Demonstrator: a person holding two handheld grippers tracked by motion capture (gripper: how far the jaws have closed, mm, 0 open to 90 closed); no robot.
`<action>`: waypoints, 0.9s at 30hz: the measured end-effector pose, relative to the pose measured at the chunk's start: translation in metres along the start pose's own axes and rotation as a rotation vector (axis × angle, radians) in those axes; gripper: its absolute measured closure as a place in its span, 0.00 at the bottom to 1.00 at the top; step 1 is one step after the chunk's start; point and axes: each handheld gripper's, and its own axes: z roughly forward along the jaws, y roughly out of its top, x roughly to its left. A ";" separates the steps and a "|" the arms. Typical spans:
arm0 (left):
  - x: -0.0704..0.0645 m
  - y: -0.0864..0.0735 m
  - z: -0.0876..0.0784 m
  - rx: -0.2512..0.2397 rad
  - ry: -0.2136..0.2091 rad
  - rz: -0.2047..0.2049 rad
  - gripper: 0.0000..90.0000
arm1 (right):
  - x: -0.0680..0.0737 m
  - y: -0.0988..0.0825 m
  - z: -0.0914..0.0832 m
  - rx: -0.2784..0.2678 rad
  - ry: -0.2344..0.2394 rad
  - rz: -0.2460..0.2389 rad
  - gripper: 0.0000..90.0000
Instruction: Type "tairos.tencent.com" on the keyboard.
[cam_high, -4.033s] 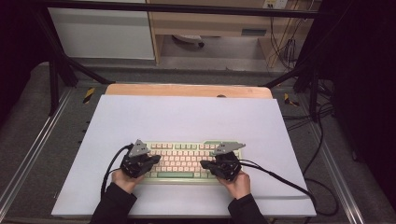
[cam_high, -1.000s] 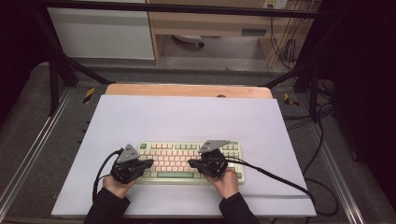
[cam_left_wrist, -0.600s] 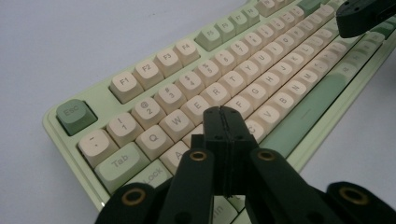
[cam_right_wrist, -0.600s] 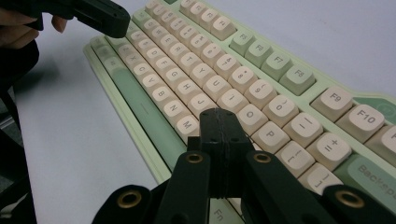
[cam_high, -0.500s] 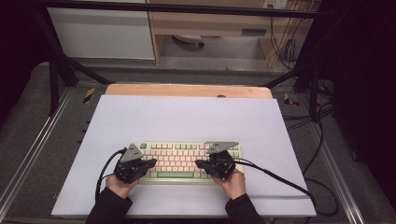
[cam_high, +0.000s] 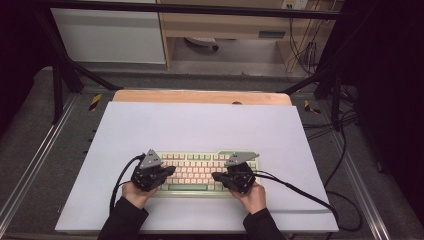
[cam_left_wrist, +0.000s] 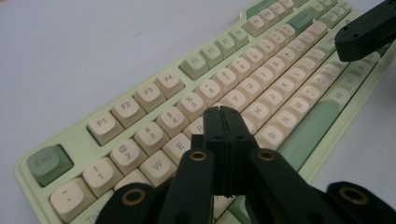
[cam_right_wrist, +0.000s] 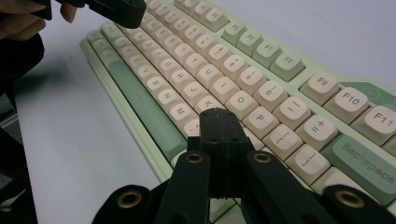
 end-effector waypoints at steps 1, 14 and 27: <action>0.000 0.002 0.002 0.002 0.000 0.000 1.00 | 0.000 0.000 0.000 0.001 0.000 0.000 1.00; -0.004 0.009 0.027 0.028 0.007 -0.001 1.00 | 0.000 -0.001 -0.001 0.004 -0.001 -0.002 1.00; -0.005 0.009 0.040 0.050 0.015 0.000 1.00 | 0.000 -0.001 -0.001 0.002 0.000 -0.001 1.00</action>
